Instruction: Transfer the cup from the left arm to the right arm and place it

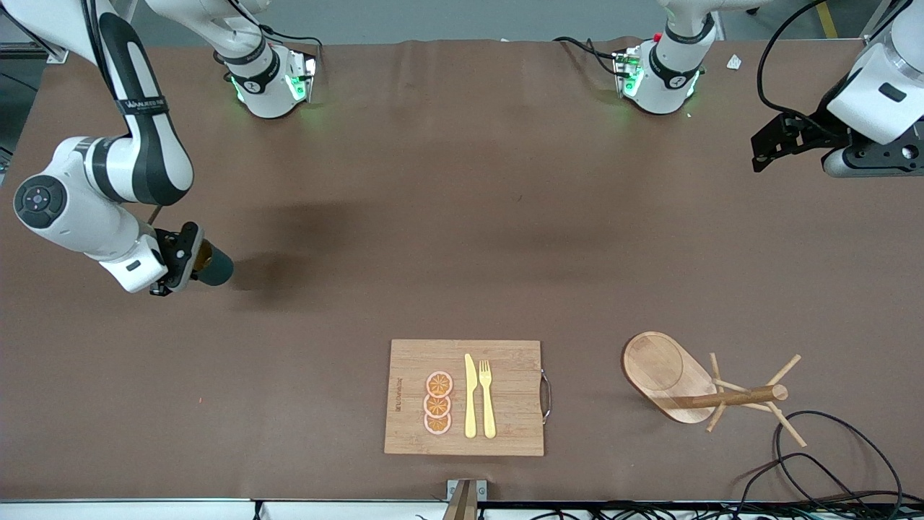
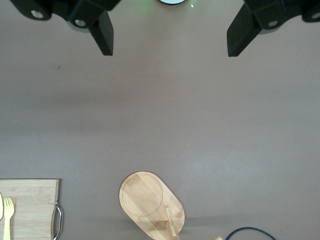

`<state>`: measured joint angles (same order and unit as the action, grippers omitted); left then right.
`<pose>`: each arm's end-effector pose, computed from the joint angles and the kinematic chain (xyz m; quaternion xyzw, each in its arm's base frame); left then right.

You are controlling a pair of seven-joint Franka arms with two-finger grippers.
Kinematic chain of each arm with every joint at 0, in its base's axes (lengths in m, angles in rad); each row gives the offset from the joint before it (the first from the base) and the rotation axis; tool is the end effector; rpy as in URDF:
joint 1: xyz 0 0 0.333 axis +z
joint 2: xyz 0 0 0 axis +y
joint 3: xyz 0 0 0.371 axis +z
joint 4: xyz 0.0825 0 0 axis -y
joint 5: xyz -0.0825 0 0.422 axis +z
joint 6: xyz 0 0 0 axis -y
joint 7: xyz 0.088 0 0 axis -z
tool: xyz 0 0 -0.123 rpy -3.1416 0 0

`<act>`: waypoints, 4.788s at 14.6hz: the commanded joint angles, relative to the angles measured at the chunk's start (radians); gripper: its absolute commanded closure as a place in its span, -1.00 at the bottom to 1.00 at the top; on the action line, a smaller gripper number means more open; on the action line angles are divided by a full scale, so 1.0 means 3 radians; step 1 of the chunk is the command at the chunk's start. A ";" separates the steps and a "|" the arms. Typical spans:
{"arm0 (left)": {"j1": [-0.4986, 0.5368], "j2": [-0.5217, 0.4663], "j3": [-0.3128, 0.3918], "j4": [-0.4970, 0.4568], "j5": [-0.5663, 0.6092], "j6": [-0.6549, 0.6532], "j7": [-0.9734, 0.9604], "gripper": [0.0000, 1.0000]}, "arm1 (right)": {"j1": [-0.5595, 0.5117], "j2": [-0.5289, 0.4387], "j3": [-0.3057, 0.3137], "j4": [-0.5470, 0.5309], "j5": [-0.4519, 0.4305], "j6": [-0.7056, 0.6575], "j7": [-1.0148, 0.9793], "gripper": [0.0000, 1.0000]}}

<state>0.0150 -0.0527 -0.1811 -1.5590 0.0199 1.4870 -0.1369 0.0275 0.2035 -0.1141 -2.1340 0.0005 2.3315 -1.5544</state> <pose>0.5567 -0.0940 0.6922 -0.9997 0.0137 0.0077 0.0160 0.6020 -0.0511 0.3236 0.7419 0.6704 -0.0099 0.0060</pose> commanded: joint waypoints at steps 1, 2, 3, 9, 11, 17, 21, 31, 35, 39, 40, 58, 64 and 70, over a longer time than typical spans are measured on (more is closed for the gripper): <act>0.0006 -0.0116 0.0016 -0.0096 -0.0051 0.0024 0.0042 -1.00 | -0.0229 -0.0142 0.0079 -0.0316 -0.0037 0.0301 -0.0580 0.99; 0.0006 -0.0116 0.0011 -0.0081 -0.0051 0.0004 0.0052 -1.00 | -0.0245 -0.0136 0.0079 -0.0347 -0.0037 0.0348 -0.0642 0.99; 0.0006 -0.0116 0.0016 -0.0055 -0.0046 -0.0012 0.0057 -1.00 | -0.0250 -0.0136 0.0079 -0.0418 -0.0037 0.0383 -0.0643 0.99; -0.0004 -0.0085 0.0016 -0.0039 -0.0041 -0.0048 0.0098 -1.00 | -0.0327 -0.0086 0.0079 -0.0582 0.0009 0.0583 -0.0602 0.99; -0.0009 -0.0085 0.0010 -0.0039 -0.0020 -0.0048 0.0098 -1.00 | -0.0327 -0.0060 0.0079 -0.0582 0.0014 0.0583 -0.0597 0.99; -0.0004 -0.0121 0.0010 -0.0034 -0.0015 -0.0094 0.0078 -1.00 | -0.0316 0.0032 0.0079 -0.0582 0.0014 0.0583 -0.0520 0.94; 0.0001 -0.0121 0.0016 -0.0034 -0.0015 -0.0099 0.0078 -1.00 | -0.0296 0.0068 0.0084 -0.0557 0.0014 0.0583 -0.0505 0.10; 0.0006 -0.0141 0.0016 -0.0039 -0.0010 -0.0124 0.0062 -1.00 | -0.0306 -0.0034 0.0084 0.0337 0.0019 -0.0959 0.0444 -1.00; 0.0006 -0.0146 0.0016 -0.0039 -0.0010 -0.0130 0.0057 -1.00 | -0.0291 -0.0095 0.0094 0.0889 0.0014 -0.1752 0.1477 -1.00; 0.0006 -0.0141 0.0021 -0.0039 -0.0010 -0.0124 0.0052 -1.00 | -0.0291 -0.0243 0.0099 0.1207 0.0014 -0.2172 0.2530 -1.00; 0.0006 -0.0141 0.0021 -0.0034 -0.0015 -0.0124 0.0052 -1.00 | -0.0291 -0.0254 0.0099 0.1294 0.0014 -0.2284 0.2745 -1.00; 0.0011 -0.0152 0.0051 0.0027 -0.0010 -0.0201 0.0180 -1.00 | -0.0255 -0.0239 0.0104 0.2440 -0.0027 -0.3450 0.4944 -1.00; 0.0021 -0.0095 0.0118 0.0129 -0.0005 -0.0196 0.0195 -1.00 | -0.0158 -0.0519 0.0099 0.2226 -0.0017 -0.3436 0.5099 -1.00; 0.0021 -0.0090 0.0123 0.0134 -0.0005 -0.0196 0.0206 -1.00 | -0.0163 -0.0683 0.0094 0.2118 -0.0012 -0.3370 0.5104 -1.00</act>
<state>0.0185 -0.0782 -0.1472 -1.5338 0.0199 1.4458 -0.0980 -0.0189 0.0478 -0.0887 -1.4519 -0.0011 1.2984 -0.0436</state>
